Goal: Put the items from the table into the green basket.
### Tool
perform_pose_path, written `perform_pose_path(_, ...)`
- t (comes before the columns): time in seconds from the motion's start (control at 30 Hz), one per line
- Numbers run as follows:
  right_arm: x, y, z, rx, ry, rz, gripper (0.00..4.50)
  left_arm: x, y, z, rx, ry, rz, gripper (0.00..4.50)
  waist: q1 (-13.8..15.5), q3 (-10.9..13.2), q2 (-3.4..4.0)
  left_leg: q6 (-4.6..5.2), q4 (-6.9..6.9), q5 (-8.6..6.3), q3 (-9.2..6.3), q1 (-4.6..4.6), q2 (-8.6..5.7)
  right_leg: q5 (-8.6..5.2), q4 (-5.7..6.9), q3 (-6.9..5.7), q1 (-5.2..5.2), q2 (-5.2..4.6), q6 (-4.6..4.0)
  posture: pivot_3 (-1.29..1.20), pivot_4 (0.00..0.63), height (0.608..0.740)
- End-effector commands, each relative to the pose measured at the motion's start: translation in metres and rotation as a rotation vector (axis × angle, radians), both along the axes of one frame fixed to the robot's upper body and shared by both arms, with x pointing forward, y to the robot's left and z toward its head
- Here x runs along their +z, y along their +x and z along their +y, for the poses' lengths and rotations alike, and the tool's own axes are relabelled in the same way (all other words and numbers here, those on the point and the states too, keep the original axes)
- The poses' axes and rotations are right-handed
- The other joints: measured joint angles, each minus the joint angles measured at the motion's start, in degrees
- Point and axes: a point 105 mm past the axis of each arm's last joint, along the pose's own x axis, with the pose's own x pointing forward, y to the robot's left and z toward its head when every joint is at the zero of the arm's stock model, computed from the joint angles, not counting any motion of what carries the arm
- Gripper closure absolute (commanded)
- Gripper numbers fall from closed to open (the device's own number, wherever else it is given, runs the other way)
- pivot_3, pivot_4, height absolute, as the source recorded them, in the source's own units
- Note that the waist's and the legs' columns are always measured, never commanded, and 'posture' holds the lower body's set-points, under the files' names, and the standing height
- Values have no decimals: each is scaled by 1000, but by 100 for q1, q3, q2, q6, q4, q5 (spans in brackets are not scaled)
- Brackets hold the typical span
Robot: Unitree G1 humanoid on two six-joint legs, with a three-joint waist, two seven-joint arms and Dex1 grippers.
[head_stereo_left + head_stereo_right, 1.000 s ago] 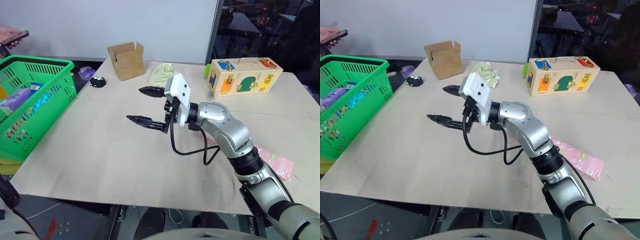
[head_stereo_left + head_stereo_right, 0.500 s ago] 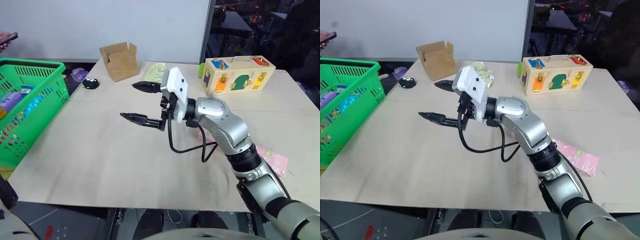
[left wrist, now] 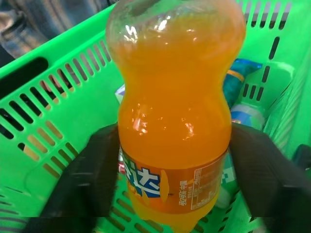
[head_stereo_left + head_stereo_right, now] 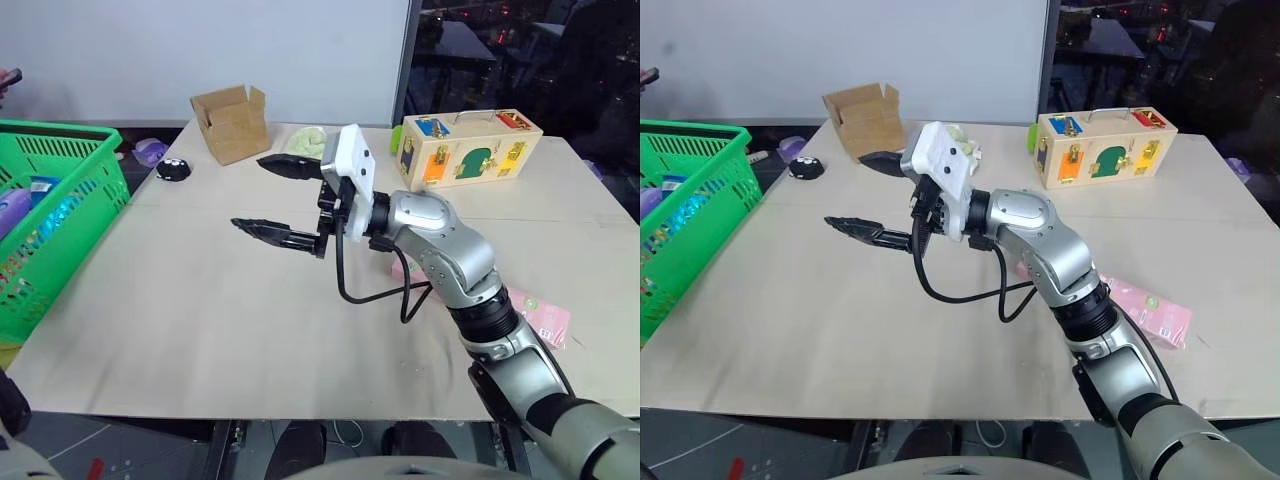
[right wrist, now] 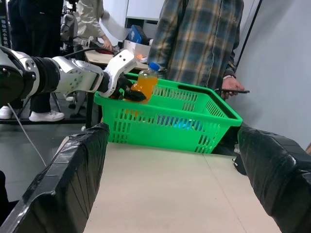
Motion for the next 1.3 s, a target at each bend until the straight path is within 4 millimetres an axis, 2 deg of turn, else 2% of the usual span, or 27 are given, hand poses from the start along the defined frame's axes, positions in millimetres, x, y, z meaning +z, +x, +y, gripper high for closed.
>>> perform_pose_path(0.03, 12, -6, -3, 9, 37, -51, 0, 23, -7, 6, 23, 36, -71, 28, 1, 0, 0, 0, 0, 0, 0, 0, 0, 0, 0, 0, 0, 0, 0, 92, 0, 740)
perform_pose_path(0.27, 9, -6, -4, 8, 29, -53, 0, 38, -6, 7, 52, 32, -180, 28, -1, 0, 0, 0, 0, 0, -2, 1, 0, 0, 3, -1, 0, 1, 0, 94, 0, 740)
perform_pose_path(0.33, 8, -5, -6, 3, 26, -56, 0, 66, 8, -6, -30, 82, -301, 28, 1, 0, 0, 0, 0, 0, -2, 1, 0, 0, 3, -1, 0, 0, 0, 99, 0, 740)
perform_pose_path(0.43, 7, -3, -10, -6, 22, -60, 0, 88, 32, -32, -198, 101, -392, 28, 73, -9, -15, -8, 1, 5, -17, -4, 0, 0, 0, -21, 4, 0, -1, 99, 0, 740)
perform_pose_path(0.47, 5, -2, -14, -16, 18, -61, 0, 92, 49, -52, -327, 88, -408, 28, 75, -10, -15, -12, 2, 7, -20, -4, 0, 1, -1, -24, 8, -1, -1, 97, 0, 740)
perform_pose_path(0.53, 3, 0, -20, -32, 10, -62, 0, 95, 68, -84, -511, 78, -414, 28, 74, -12, -10, -17, 2, 10, -16, -2, -2, 5, -1, -20, 11, -2, -8, 97, 0, 740)
perform_pose_path(0.6, -14, 11, -47, -142, -41, -47, 0, 84, 99, -165, -896, 49, -327, 28, 60, -19, -3, -17, 3, 11, -15, 0, -2, 6, 0, -17, 13, -2, -9, 82, 0, 740)
perform_pose_path(0.67, -26, 17, -72, -244, -80, -23, 0, 68, 105, -226, -1158, 6, -250, 28, 101, -21, 3, -17, 5, 11, -24, 5, -11, 5, -5, -21, 34, -14, -11, 49, 0, 740)
perform_pose_path(0.73, -37, 21, -99, -362, -112, 13, 0, 52, 102, -268, -1324, -16, -169, 28, 58, -25, -4, -15, 10, 11, -20, -1, -14, 6, -12, -12, 35, -16, -11, 21, 0, 740)
perform_pose_path(0.87, -48, 14, -140, -526, -146, 58, 0, 38, 100, -321, -1539, -32, -77, 28, -275, -18, 7, -13, 11, 10, -4, -5, -7, 6, 2, 14, 10, -1, -12, -59, 0, 740)
perform_pose_path(0.97, -56, 3, -163, -632, -176, 90, 0, 26, 103, -355, -1689, -10, 5, 28, -444, -25, 46, -13, 6, 10, -11, -2, 6, -1, 6, 13, 6, 19, -24, -133, 7, 740)
perform_pose_path(1.1, -66, -15, -185, -737, -206, 133, 0, 9, 105, -398, -1909, -1, 162, 28, -720, -23, 77, -12, 7, 10, -1, -2, 2, -3, -1, 26, 9, 17, -20, -234, 20, 740)
perform_pose_path(1.2, -76, -33, -197, -794, -252, 171, 0, -4, 111, -428, -2025, 86, 260, 28, -888, -17, 86, -11, 11, 9, 1, -6, -4, -15, -5, 39, 11, 17, 0, -302, 30, 740)
perform_pose_path(1.23, -80, -40, -201, -809, -272, 186, 0, -8, 109, -438, -2082, 130, 294, 28, -1083, -12, 92, -10, 13, 9, -2, -9, -9, -18, -7, 43, 13, 17, 4, -352, 38, 740)
perform_pose_path(1.3, -86, -54, -208, -845, -312, 212, 0, -15, 110, -456, -2153, 209, 341, 28, -1202, 1, 97, 0, 16, 3, 12, -11, -14, -25, -11, 73, 14, 19, 16, -382, 43, 740)
